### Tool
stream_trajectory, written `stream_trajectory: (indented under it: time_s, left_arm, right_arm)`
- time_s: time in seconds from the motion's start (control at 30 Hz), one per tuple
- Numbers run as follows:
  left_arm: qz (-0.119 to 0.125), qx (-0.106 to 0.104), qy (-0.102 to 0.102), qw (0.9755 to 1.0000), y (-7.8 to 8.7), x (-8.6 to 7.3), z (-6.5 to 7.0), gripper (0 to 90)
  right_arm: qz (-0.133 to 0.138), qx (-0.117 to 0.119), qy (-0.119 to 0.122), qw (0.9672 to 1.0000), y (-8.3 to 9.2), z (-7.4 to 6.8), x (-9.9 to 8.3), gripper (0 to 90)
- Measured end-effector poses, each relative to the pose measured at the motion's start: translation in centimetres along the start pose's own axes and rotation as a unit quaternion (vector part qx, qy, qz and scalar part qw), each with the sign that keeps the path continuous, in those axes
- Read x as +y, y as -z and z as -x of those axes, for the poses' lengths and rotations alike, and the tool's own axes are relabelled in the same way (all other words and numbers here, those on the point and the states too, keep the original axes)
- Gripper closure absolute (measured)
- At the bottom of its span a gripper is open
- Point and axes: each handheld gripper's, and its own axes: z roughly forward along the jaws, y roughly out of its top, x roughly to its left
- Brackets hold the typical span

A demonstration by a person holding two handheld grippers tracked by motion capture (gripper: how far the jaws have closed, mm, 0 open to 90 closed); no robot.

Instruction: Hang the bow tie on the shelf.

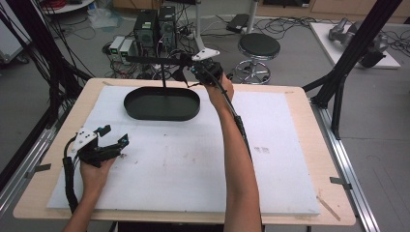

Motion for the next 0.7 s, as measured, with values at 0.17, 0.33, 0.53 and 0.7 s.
stream_trajectory:
  time_s: [0.17, 0.33, 0.53, 0.7]
  left_arm:
    - [0.000, 0.000, 0.000, 1.0000, 0.00, 0.00, 0.01, 19.1]
    - [-0.002, -0.001, -0.001, 1.0000, 0.02, 0.01, 0.01, 19.1]
    - [-0.003, -0.001, -0.003, 1.0000, 0.02, 0.00, 0.01, 19.1]
    - [-0.001, 0.000, 0.000, 1.0000, -0.01, 0.00, 0.03, 19.1]
  right_arm:
    - [0.000, -0.004, -0.002, 1.0000, 0.07, 0.12, -0.12, 81.2]
    - [0.002, -0.012, -0.007, 0.9999, 0.27, 0.27, -0.39, 80.0]
    - [-0.009, -0.011, -0.008, 0.9999, 0.28, 0.41, -0.77, 78.6]
    - [-0.017, -0.013, -0.006, 0.9998, 0.09, 0.30, -0.89, 77.9]
